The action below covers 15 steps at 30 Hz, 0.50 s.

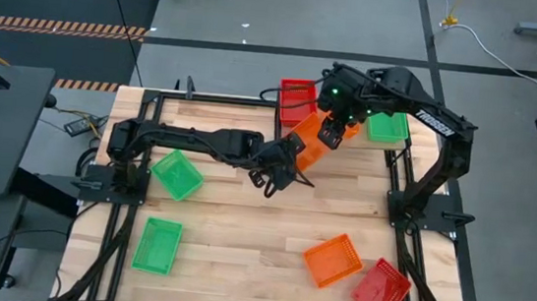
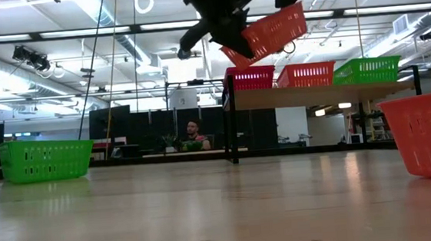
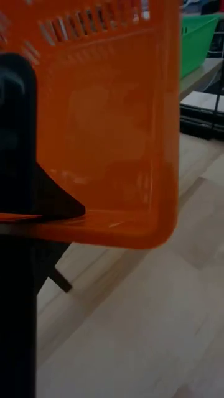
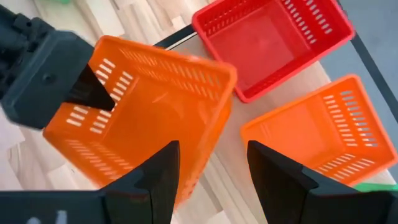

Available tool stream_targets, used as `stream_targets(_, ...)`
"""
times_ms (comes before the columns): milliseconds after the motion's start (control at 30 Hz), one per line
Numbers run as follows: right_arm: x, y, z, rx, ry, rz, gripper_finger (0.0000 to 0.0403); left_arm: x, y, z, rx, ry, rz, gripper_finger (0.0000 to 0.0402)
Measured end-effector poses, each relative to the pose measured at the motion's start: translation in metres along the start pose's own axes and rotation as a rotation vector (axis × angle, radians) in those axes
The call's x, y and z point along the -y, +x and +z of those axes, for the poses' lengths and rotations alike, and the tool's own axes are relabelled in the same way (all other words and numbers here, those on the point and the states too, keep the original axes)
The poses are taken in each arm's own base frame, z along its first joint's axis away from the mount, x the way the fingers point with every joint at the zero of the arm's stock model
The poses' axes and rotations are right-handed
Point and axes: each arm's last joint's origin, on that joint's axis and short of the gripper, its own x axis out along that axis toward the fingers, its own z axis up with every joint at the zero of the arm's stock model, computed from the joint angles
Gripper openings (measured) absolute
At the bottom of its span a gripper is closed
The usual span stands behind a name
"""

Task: Stack baskets on shelf by color
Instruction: Stack the left orange bin on top of the orange bin on the shelf

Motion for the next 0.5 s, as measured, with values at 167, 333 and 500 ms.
stream_targets(167,-0.007,0.019,-0.004,-0.077,-0.022,-0.007,0.0194,0.001,-0.001,0.002,-0.006,0.001,0.005,0.0011)
stream_targets(333,-0.008,0.041,-0.010,-0.163,-0.055,-0.035,0.0194,0.004,-0.002,0.007,-0.011,0.006,0.012,0.0011)
stream_targets(500,-0.007,0.043,-0.010,-0.158,-0.090,-0.094,0.0182,0.005,-0.004,0.011,-0.004,0.005,0.020,0.0014)
